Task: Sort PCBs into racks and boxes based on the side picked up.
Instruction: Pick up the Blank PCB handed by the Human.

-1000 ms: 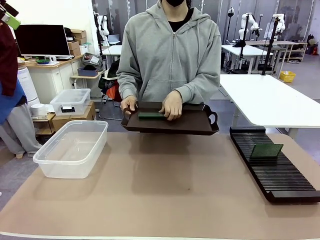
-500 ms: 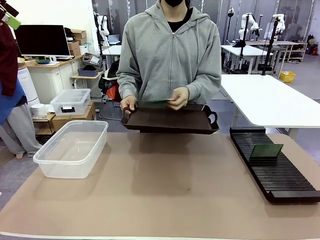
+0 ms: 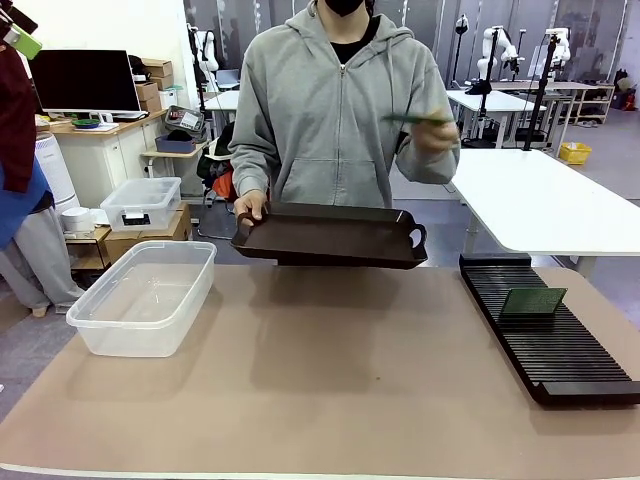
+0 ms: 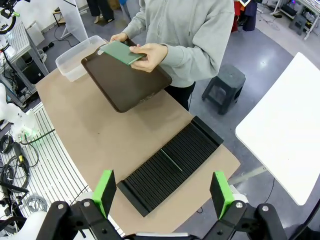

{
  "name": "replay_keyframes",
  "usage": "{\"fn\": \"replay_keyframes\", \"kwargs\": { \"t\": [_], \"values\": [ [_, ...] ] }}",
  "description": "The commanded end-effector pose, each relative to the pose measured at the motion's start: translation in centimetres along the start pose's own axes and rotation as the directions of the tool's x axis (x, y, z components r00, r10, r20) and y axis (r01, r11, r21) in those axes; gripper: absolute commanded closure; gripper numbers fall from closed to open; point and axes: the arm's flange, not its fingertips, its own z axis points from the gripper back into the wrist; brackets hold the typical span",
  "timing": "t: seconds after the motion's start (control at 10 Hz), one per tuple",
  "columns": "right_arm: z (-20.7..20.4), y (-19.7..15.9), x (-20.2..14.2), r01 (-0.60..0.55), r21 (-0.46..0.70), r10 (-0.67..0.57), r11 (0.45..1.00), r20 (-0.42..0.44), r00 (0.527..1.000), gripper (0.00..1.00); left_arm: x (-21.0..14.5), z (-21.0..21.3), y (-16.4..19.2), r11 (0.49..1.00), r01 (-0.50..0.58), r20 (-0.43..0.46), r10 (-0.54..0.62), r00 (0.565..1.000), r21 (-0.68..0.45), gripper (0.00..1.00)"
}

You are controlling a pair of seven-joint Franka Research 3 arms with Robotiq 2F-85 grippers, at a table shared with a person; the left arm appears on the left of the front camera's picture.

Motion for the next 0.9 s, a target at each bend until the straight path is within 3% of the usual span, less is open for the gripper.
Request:
{"fn": "replay_keyframes", "kwargs": {
  "t": [0.0, 0.8],
  "values": [
    [-0.06, 0.22, 0.1, -0.001, -0.002, 0.001, 1.0, 0.0, 1.0, 0.0, -0.09, -0.03, -0.05, 1.0, 0.0, -0.003, 0.0, 1.0, 0.001, 0.0],
    [-0.06, 0.22, 0.1, -0.001, -0.002, 0.001, 1.0, 0.0, 1.0, 0.0, -0.09, -0.03, -0.05, 1.0, 0.0, -0.003, 0.0, 1.0, 0.001, 0.0]
  ]
}}
